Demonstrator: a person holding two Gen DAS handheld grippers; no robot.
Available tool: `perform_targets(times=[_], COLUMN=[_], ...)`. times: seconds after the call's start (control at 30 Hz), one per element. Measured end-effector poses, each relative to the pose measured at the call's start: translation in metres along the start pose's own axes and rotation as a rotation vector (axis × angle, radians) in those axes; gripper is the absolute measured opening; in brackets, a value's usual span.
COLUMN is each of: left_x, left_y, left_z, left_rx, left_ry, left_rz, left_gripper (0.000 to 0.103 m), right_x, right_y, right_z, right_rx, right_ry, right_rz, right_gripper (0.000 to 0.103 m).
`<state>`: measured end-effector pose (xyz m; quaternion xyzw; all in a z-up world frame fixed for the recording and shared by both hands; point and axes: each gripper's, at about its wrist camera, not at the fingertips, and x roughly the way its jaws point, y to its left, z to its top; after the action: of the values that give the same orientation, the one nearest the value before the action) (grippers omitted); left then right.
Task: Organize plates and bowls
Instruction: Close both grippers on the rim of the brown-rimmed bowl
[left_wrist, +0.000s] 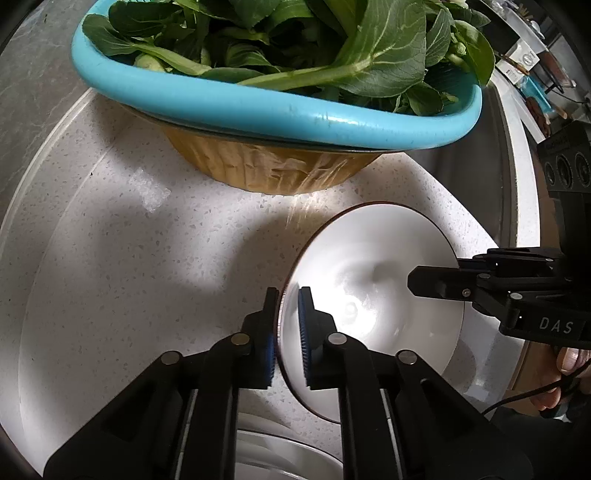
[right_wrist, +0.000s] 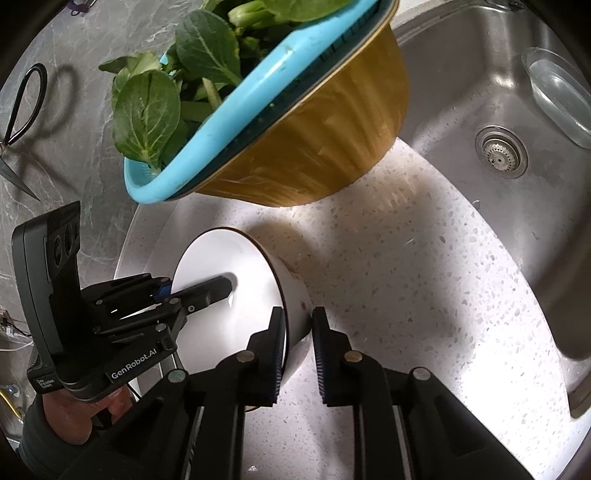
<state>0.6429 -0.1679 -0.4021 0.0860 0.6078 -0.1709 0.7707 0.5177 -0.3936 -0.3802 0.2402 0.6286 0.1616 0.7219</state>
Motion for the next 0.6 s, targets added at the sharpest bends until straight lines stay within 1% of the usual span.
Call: perform_targets(times=[0.17,0.37,0.6], left_x=[-0.004,-0.015,-0.032], left_y=[-0.001,-0.004,-0.007], left_z=[-0.001,-0.005,-0.009], left_rx=[-0.002,-0.006,-0.025], left_ry=[0.001,-0.009,-0.031], left_rz=[-0.005,-0.007,-0.011], left_gripper=[0.007,0.007,0.007], right_x=[-0.001,-0.009,-0.017], right_y=[-0.003,0.002,0.008], right_z=[0.0,0.002,-0.001], right_rx=[0.02,-0.001,-0.016], right_ry=[0.0,-0.014,-0.019], right_rz=[0.012,0.0,0.009], right_gripper=[0.016,0.016,0.016])
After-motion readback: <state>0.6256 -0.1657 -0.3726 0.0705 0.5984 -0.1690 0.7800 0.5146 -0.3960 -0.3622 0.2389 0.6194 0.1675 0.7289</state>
